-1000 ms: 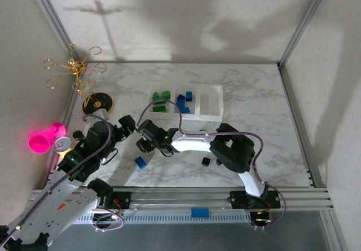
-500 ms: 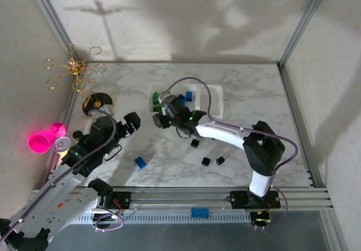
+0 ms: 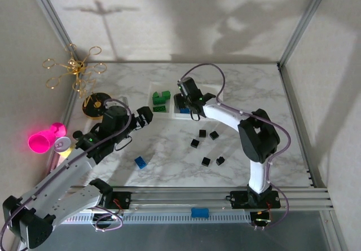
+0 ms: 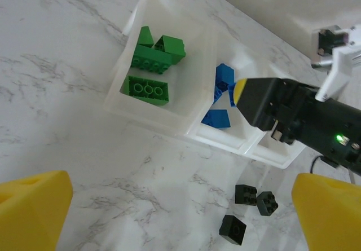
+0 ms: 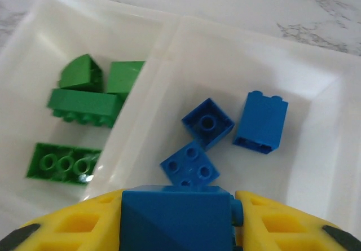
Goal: Sort the legos into containers by color
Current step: Place the lego in the container.
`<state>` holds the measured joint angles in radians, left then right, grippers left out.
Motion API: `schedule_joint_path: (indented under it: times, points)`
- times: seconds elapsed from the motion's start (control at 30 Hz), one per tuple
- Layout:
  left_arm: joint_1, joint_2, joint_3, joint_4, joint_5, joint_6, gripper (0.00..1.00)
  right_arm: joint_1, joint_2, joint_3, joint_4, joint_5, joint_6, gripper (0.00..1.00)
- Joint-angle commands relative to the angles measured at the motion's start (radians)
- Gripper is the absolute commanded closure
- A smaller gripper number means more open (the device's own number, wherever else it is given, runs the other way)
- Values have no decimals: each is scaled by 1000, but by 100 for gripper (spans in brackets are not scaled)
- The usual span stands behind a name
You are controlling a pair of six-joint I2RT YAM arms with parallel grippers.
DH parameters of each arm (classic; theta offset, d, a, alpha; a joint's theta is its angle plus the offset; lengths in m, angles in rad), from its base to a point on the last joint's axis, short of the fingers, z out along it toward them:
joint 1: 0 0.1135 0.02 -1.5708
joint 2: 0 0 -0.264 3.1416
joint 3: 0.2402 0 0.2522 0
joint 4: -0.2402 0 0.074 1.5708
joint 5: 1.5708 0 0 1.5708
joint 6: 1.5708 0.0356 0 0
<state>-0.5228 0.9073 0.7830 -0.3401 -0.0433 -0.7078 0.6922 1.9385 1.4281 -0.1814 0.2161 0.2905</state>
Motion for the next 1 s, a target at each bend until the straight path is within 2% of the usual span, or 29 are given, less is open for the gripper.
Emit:
schedule_joint_path:
  times: [0.0, 0.2, 0.43, 0.73, 0.97]
  points:
    - [-5, 22, 30, 48, 30, 20, 0, -33, 62, 81, -10, 54, -24, 56]
    - [-5, 56, 36, 55, 34, 27, 0, -64, 172, 196, -35, 70, -45, 51]
    - [-5, 34, 32, 42, 19, 33, 0, -71, 156, 221, -36, 32, -55, 44]
    - [-5, 1, 32, 19, 15, 30, 0, -40, 10, 121, -15, -27, -39, 38]
    - [-5, -66, 11, -34, -15, 19, 0, 80, -166, -78, 37, -64, -14, 33]
